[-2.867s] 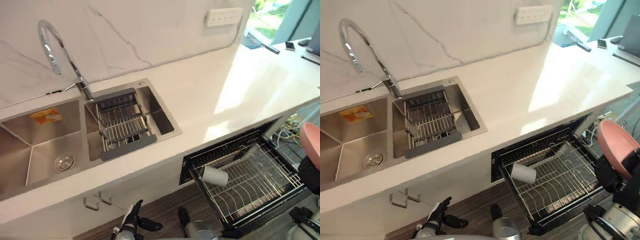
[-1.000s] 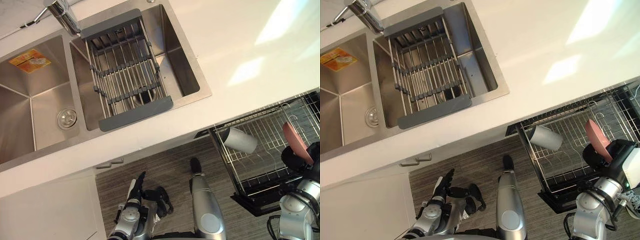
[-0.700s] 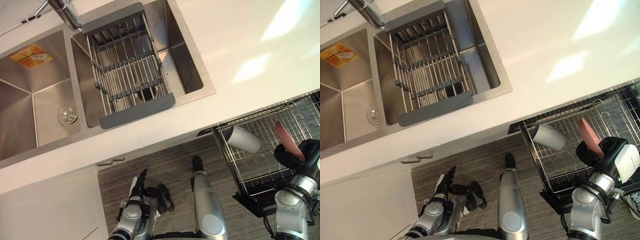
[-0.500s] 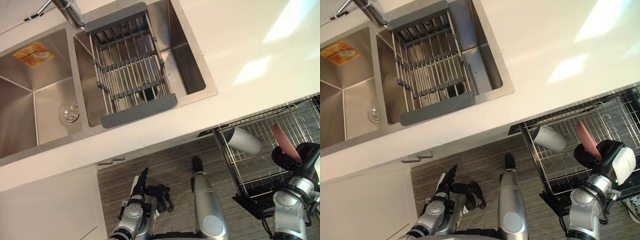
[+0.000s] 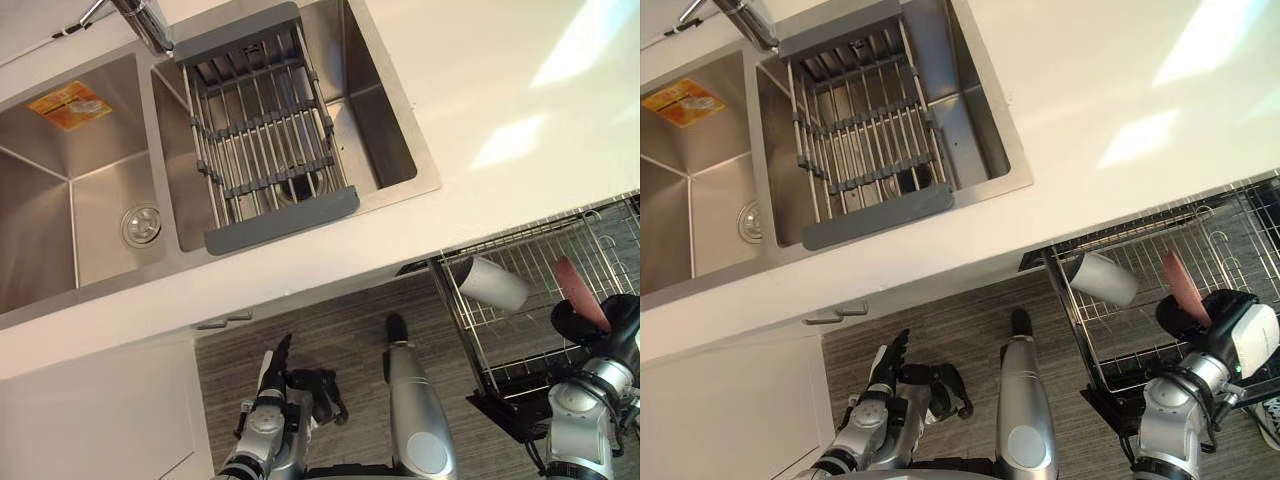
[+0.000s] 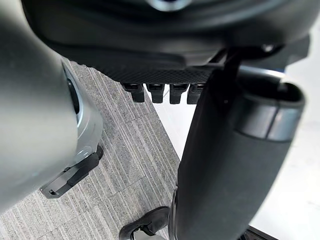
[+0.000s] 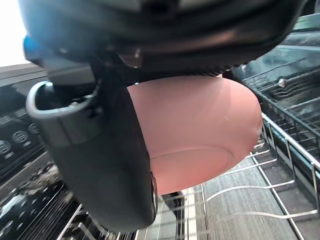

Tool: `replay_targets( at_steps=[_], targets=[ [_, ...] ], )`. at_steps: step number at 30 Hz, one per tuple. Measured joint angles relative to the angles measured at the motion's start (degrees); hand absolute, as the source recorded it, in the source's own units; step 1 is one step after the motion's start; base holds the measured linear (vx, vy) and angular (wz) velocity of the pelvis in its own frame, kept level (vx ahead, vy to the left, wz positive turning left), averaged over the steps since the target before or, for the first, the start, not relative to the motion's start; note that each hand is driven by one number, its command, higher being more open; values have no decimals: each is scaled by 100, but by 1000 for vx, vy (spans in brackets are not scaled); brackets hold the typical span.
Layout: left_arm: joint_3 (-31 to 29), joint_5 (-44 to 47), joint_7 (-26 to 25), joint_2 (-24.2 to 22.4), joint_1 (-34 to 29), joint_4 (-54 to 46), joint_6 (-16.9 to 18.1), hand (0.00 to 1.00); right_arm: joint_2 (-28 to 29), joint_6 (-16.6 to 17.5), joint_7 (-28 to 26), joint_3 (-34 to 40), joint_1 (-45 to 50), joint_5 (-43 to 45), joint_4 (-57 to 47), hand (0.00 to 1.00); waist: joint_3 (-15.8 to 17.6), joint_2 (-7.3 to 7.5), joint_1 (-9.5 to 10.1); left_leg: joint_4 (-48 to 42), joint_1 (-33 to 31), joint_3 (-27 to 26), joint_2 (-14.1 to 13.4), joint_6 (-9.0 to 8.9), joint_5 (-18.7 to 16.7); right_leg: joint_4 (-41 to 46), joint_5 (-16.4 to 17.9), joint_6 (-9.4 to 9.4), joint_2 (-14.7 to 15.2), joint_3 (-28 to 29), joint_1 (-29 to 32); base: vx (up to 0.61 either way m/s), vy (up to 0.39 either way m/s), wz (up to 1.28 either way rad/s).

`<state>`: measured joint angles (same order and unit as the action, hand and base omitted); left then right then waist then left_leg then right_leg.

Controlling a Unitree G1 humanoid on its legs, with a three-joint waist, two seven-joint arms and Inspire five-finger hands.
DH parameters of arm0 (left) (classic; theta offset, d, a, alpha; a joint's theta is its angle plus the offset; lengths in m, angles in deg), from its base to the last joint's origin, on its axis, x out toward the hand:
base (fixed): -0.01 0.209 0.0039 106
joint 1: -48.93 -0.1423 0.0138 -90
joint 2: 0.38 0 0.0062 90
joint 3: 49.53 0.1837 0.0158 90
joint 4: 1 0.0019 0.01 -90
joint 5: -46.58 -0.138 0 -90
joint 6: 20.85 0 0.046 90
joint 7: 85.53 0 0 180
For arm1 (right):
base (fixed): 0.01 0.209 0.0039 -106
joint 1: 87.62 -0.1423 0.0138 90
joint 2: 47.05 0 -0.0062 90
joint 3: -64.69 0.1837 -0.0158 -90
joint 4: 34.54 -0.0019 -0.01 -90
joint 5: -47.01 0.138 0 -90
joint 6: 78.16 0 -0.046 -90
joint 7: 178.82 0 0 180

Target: Walk over to the sink, pick up the cup, carry it to the dishwasher, place the cup inside the dishwasher, then close the dishwasher door

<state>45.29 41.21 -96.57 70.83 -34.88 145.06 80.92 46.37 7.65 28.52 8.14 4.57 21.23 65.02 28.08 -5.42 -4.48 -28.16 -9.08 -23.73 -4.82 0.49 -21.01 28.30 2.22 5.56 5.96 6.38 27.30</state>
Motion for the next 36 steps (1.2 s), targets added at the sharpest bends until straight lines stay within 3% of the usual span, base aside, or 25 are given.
replay_targets(
  at_steps=[22,26,36],
  targets=[
    [10,-4,-4,-3,24,0,-28,100,-152,-143,-42,195,-168,159,14,100,-37,-72,48,-16,-29,-31,-2,-15,0,53,22,6,110,-135,28,-1,-6,2],
    [31,-8,9,-1,24,47,-41,100,-194,-143,-158,181,-130,149,13,100,-32,-157,36,106,92,85,53,-12,58,-51,17,14,180,-234,-148,9,-9,11],
    [161,-32,14,55,-12,87,-133,100,-299,-136,-294,-18,53,141,604,100,-48,-185,-45,509,425,271,168,0,223,-360,-23,62,268,-415,-549,33,1,10]
  ],
)
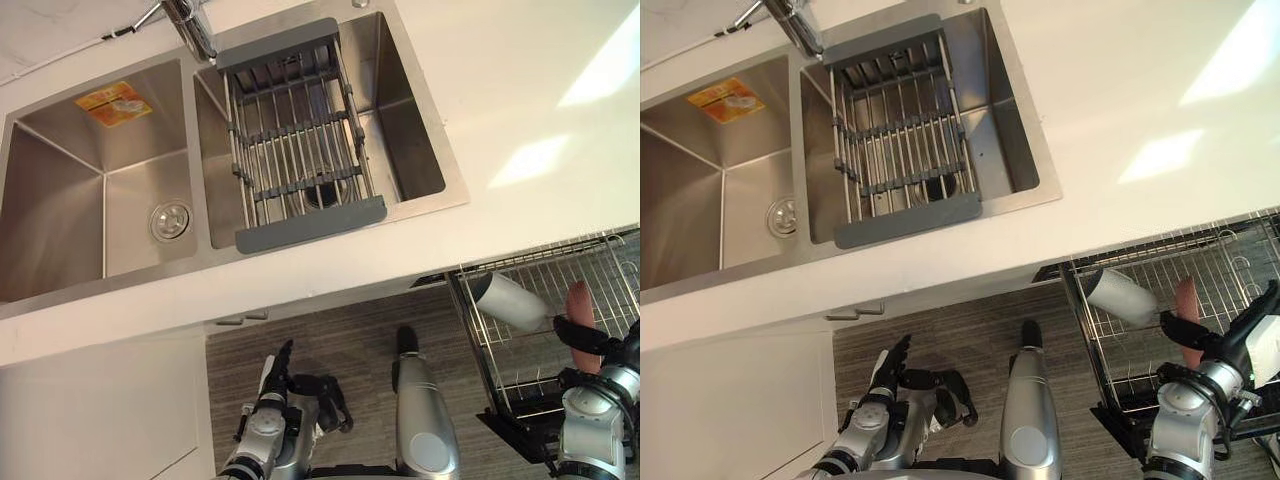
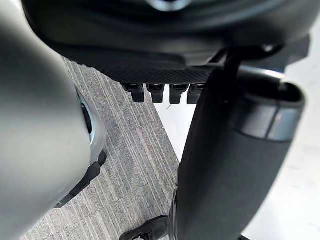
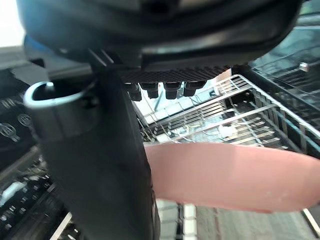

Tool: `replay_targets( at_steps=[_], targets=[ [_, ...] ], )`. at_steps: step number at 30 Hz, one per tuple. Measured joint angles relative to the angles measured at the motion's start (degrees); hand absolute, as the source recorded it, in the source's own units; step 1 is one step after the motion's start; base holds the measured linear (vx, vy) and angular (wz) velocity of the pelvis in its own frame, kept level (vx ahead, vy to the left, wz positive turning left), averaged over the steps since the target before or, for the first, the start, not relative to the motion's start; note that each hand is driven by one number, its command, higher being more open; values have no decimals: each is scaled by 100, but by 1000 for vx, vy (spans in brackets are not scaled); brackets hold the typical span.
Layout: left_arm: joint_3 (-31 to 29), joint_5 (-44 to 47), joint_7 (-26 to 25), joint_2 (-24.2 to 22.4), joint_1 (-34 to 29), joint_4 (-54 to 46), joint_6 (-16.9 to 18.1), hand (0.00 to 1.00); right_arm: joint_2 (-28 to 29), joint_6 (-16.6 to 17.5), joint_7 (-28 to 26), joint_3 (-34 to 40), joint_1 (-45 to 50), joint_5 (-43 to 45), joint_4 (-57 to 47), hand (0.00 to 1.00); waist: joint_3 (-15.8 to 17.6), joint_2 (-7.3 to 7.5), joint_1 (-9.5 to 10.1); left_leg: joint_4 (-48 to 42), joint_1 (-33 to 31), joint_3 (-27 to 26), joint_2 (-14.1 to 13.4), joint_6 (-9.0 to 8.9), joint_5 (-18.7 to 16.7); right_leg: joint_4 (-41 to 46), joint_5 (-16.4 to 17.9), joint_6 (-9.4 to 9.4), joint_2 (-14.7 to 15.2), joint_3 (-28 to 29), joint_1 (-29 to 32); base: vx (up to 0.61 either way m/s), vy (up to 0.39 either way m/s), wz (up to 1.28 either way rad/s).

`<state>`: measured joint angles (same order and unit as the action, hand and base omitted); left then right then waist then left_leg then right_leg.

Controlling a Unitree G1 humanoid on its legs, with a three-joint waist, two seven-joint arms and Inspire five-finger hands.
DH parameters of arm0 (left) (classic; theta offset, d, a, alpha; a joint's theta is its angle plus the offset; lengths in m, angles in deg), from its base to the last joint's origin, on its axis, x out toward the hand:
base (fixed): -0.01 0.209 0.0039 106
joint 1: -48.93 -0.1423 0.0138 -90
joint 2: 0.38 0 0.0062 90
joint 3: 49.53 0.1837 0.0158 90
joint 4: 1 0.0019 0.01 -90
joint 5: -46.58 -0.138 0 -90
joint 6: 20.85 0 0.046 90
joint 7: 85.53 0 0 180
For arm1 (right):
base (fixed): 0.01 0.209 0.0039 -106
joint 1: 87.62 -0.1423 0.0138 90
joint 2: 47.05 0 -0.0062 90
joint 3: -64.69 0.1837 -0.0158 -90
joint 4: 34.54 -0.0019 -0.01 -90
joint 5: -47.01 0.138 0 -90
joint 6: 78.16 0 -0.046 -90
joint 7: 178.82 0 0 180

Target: Walk over to the sink, pick up the cup, carry it to the dishwasher, place the cup inside the dishwasher, then close the dishwasher door

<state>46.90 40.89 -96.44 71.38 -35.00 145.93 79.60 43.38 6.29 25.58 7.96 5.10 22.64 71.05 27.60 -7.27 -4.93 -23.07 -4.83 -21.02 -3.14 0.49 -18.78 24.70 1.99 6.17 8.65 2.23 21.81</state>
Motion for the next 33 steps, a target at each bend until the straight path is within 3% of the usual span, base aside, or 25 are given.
replay_targets(
  at_steps=[8,12,21,24,33],
  targets=[
    [14,-4,0,5,-12,2,-10,100,-33,0,-369,-102,-47,-1,530,100,-3,-2,-11,38,73,-27,28,1,20,-17,-12,17,13,28,-56,-4,-2,0],
    [15,-70,-1,5,-12,21,-12,100,7,1,-451,-534,54,-29,128,100,-2,0,-56,52,44,-41,25,0,49,-92,-60,11,3,41,-53,-18,-9,-1],
    [-4,-115,-3,4,-4,-7,-27,100,437,29,-440,-677,65,25,-952,100,6,19,-45,151,31,-353,0,6,56,-365,-287,43,-151,302,59,18,4,-19],
    [-37,-123,-5,2,-4,-13,-32,100,497,37,-435,-677,144,46,-1218,100,2,71,-39,219,91,-522,-18,11,52,-496,-376,53,-237,447,61,37,15,-31],
    [-75,-137,-4,1,-46,-14,-146,100,678,209,-438,-633,527,63,-1700,100,-129,422,-82,340,420,-974,-96,27,40,-955,-660,59,-508,815,-184,16,8,-27]
  ],
)
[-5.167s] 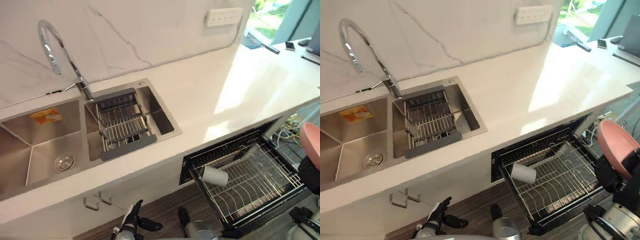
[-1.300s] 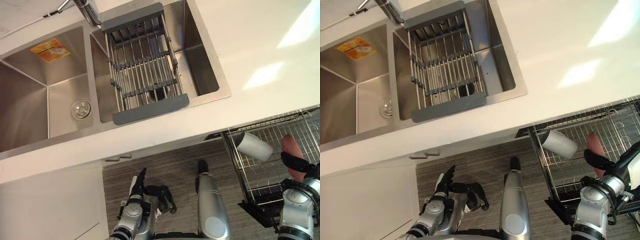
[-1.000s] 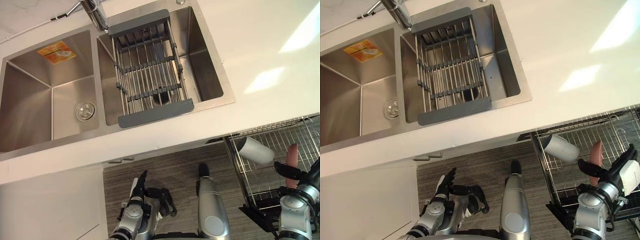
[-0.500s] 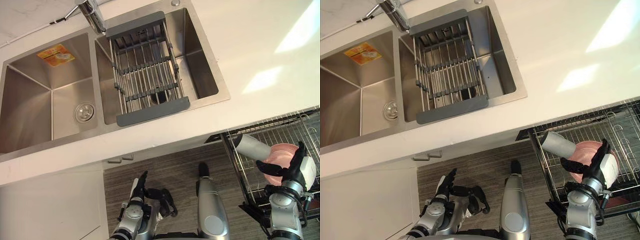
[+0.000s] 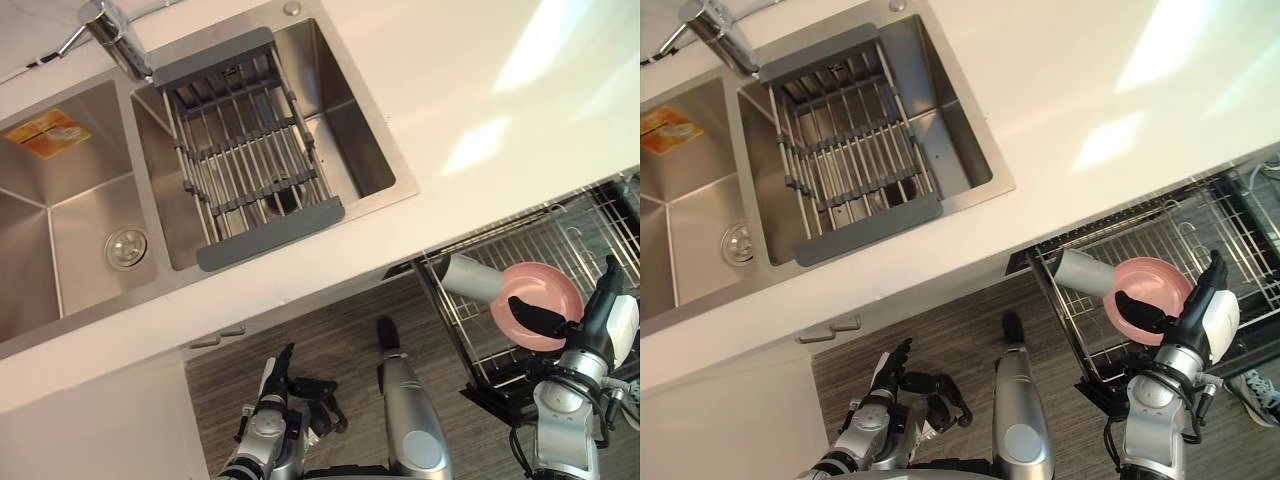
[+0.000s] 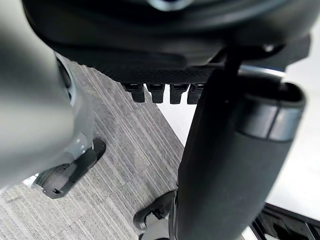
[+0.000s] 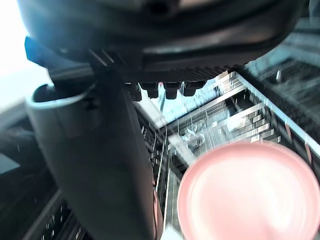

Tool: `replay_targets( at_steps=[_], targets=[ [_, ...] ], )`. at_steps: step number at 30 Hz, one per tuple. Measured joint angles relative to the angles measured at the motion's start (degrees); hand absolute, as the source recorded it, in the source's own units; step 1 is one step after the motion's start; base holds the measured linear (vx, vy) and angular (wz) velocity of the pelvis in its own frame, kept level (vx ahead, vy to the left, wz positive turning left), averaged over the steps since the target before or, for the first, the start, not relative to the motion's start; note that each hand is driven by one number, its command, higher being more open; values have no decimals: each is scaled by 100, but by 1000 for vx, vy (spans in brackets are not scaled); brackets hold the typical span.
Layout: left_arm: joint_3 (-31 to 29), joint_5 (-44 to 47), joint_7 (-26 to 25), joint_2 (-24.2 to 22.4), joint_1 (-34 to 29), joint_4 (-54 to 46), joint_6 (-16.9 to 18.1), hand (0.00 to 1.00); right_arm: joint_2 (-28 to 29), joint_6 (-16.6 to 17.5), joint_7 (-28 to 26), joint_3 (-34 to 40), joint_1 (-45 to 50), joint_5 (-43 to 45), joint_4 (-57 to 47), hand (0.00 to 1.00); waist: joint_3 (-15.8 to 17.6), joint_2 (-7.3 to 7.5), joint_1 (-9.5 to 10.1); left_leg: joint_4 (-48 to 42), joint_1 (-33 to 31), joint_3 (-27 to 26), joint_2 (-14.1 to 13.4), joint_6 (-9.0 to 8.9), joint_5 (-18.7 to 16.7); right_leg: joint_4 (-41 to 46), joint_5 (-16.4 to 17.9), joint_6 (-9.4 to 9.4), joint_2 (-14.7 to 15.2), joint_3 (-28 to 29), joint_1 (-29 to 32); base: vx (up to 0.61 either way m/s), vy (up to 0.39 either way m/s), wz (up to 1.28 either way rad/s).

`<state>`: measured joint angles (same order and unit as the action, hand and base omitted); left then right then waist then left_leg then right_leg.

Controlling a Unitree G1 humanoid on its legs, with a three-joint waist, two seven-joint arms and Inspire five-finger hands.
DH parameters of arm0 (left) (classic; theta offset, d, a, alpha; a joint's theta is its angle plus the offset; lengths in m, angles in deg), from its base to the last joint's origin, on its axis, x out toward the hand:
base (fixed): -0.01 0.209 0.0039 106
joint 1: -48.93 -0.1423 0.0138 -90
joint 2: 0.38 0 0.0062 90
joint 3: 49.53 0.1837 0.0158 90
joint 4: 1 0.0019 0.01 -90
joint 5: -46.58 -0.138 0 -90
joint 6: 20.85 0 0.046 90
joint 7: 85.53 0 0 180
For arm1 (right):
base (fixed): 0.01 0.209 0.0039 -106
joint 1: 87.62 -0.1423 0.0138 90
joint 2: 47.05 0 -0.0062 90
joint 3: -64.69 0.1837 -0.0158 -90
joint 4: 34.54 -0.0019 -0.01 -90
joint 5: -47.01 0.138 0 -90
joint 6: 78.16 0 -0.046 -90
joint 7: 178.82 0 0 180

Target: Walk over to the sink, pick up the cup, carry it to the dishwasher, place the cup inside the dishwasher, then close the dishwasher door

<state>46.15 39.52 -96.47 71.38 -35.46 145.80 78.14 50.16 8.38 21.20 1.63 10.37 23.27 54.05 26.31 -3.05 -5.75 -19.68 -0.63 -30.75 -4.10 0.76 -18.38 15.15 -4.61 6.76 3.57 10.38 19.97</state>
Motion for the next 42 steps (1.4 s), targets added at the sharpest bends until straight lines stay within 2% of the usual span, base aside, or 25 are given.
replay_targets(
  at_steps=[6,9,12,17,18,19,22,25,31,42],
  targets=[
    [-81,-93,1,19,-100,-8,-3,100,241,49,-54,320,305,216,-1,100,-104,128,-25,141,247,-181,17,-1,-1,-156,-26,4,-21,71,-169,8,13,-16],
    [-90,-93,1,9,-173,-13,-5,100,256,59,-57,521,406,484,-1,100,-160,163,-112,192,335,-225,19,-2,-1,-148,-39,-10,-26,95,-219,53,18,-8],
    [-93,-92,6,-5,-188,-14,-5,100,257,346,-109,848,403,1351,-37,100,-166,172,-132,229,404,-299,19,-3,0,-125,-40,-10,-52,158,-224,46,4,-12],
    [-322,-91,121,-75,-228,-8,-4,100,316,1130,-447,1436,444,3576,-273,100,-239,181,-146,231,442,-356,-3,-17,-7,-107,-19,1,-77,177,-227,30,-8,-5],
    [-328,-91,124,-77,-235,-8,-3,100,319,1149,-456,1456,445,3621,-277,100,-254,180,-146,231,442,-360,-6,-18,-8,-108,-12,0,-79,177,-228,37,-11,-8],
    [-433,-91,151,-93,-295,-9,-1,100,377,1293,-516,1616,454,4130,-338,100,-366,190,-141,233,469,-414,-33,-38,-19,-110,23,-41,-100,168,-235,36,-9,-12],
    [-544,-90,157,-109,-376,-8,-1,100,503,1590,-633,1747,611,4940,-414,100,-511,209,-125,227,590,-506,-111,-106,-60,-98,59,-93,-103,-35,-301,44,-13,-15],
    [-564,-88,165,-113,-424,-4,2,100,664,1722,-684,1803,866,5564,-381,100,-591,232,-135,229,682,-568,-165,-147,-83,4,100,-158,-119,-167,-309,59,-24,-10],
    [-586,-81,224,-117,-458,6,1,100,939,1711,-827,1802,1128,6089,523,100,-739,272,-141,228,824,-595,-204,-217,-117,286,217,-182,-153,-231,-309,41,-25,-2],
    [-688,39,268,-125,-473,14,-2,100,987,1351,-1362,1769,1048,6580,2354,100,-747,279,-55,163,876,-567,-199,-247,-139,505,319,-200,-93,-321,-303,-1,-3,1]
  ],
)
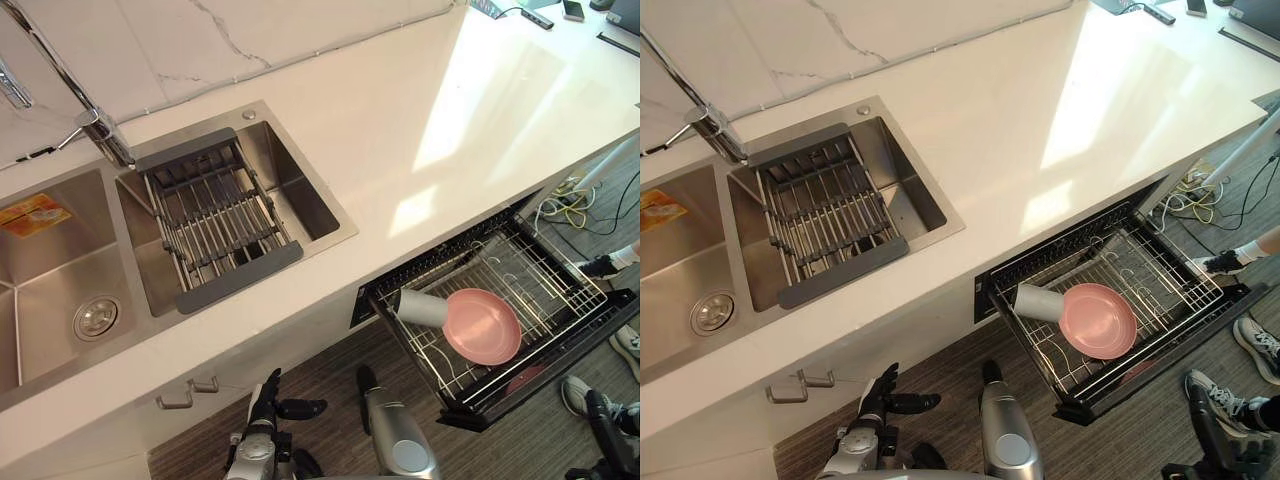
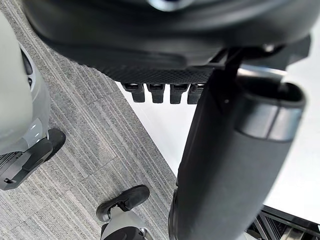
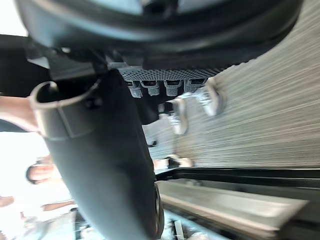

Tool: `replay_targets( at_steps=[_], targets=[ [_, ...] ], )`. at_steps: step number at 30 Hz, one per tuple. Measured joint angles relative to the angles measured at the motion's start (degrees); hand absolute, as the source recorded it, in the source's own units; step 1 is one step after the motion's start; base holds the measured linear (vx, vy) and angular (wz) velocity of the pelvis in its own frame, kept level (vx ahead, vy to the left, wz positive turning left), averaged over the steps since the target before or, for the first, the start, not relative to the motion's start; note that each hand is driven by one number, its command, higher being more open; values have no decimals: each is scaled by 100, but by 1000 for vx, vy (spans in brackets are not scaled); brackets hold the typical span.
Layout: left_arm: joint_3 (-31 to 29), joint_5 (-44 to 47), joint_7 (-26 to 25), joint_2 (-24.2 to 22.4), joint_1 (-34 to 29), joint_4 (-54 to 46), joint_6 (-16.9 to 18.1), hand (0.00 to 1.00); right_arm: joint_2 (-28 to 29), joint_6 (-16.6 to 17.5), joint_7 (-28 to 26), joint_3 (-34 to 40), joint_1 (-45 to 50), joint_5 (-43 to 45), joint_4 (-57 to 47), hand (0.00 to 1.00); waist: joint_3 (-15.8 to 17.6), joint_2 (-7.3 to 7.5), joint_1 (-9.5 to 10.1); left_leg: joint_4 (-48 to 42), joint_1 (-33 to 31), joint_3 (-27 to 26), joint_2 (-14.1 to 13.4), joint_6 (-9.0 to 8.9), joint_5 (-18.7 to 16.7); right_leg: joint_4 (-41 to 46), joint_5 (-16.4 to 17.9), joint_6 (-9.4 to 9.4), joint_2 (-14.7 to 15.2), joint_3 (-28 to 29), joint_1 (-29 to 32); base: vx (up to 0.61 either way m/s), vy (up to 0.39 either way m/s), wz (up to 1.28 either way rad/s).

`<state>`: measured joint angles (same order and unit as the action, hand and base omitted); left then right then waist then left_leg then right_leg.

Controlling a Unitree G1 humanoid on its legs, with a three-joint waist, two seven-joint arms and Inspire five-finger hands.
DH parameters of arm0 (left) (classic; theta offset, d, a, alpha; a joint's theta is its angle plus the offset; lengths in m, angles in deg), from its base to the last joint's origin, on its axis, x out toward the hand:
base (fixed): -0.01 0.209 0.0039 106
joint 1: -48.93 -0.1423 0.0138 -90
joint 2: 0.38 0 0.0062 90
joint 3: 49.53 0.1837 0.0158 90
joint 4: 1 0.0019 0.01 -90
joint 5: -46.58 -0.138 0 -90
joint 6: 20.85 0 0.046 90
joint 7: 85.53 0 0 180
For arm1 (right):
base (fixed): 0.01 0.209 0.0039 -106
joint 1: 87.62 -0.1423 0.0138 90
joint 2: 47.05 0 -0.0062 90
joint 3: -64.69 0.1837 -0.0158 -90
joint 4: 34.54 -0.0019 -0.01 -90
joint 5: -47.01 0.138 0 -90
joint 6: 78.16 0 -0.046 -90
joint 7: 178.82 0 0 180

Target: Walk over to the sink, pick up the cup, carry it to the dishwasher, place the cup inside the dishwasher, then close the dishwasher door

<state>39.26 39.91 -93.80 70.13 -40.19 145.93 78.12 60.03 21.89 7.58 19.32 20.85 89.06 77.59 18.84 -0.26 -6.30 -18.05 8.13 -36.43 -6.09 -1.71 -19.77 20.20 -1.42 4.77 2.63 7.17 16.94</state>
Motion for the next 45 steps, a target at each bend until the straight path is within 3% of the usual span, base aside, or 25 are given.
replay_targets(
  at_steps=[5,11,20,28,36,45],
  targets=[
    [-102,-1,112,-9,12,4,-3,100,-9,-329,-357,-282,-22,-73,791,100,-56,-6,76,-19,-46,125,45,2,0,49,8,-3,125,-148,-2,-7,-12,12],
    [-110,-4,334,-10,-16,24,-8,100,-74,-449,-868,-781,52,-178,1033,100,-173,26,77,1,-73,312,139,24,13,80,15,13,308,-340,-43,0,3,17],
    [83,-27,559,137,-129,10,-35,100,-809,-532,-1327,-1959,45,-1592,1540,100,-458,31,103,503,17,612,440,47,339,68,13,25,651,-699,-109,-6,-7,18],
    [293,-137,579,265,-159,26,-38,100,-1183,-560,-1353,-2430,-385,-2209,1600,100,-527,-27,222,841,5,774,548,19,578,-106,12,26,745,-825,-114,-16,-39,11],
    [514,-199,582,464,-101,214,-24,100,-1596,-608,-1351,-2804,-467,-2373,1583,100,-536,-66,169,1054,-123,1017,584,115,752,-296,-88,52,783,-1016,-108,45,-7,13],
    [521,-251,576,528,-90,277,30,100,-2280,-671,-1310,-3201,-818,-2600,1511,100,-410,-308,67,1089,-360,1273,672,224,827,-515,-239,101,884,-1193,-103,26,17,14]
  ],
)
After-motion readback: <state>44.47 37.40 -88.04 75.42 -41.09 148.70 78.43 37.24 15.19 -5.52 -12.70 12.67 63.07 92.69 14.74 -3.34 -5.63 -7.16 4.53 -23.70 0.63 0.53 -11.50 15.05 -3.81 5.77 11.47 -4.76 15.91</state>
